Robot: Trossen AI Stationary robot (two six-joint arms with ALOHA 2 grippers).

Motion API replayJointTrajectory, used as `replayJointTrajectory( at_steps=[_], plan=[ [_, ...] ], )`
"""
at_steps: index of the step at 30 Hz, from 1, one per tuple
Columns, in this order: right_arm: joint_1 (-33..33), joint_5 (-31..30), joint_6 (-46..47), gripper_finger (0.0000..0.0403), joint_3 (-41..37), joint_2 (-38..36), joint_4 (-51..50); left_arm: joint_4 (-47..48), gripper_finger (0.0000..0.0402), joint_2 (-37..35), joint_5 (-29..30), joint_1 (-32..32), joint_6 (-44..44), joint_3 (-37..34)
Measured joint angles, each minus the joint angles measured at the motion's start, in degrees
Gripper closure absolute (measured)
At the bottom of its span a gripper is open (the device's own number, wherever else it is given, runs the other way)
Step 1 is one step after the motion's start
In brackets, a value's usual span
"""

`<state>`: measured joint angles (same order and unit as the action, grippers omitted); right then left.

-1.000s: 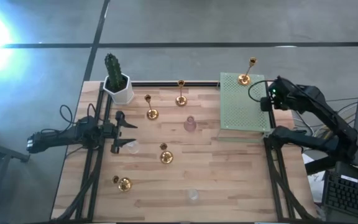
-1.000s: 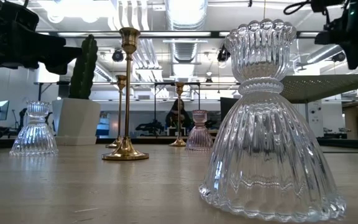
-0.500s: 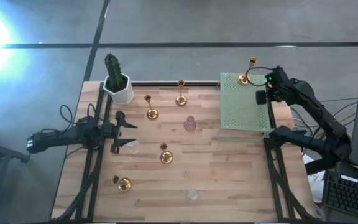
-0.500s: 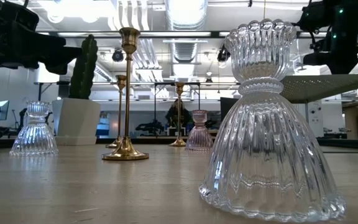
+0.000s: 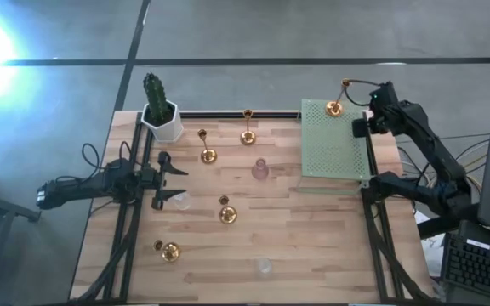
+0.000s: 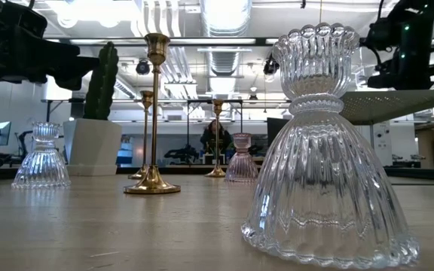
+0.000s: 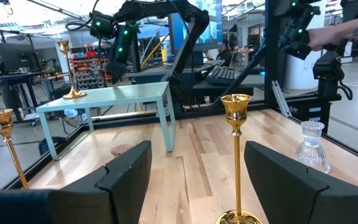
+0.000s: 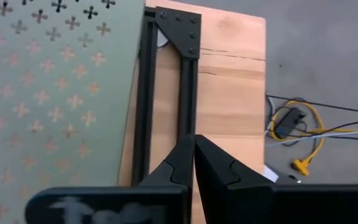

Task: Pick & Place candle stick holders
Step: Adjust the shelf

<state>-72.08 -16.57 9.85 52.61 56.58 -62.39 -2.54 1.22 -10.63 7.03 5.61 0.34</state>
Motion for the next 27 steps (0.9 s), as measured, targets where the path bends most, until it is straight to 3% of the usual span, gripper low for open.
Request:
replayJointTrajectory(
  at_steps=[27],
  plan=[
    [-0.5,2.1,1.4,0.0395,-5.0,2.3,5.9,0.0,0.014,0.0,0.0,0.0,0.0,0.0]
  ],
)
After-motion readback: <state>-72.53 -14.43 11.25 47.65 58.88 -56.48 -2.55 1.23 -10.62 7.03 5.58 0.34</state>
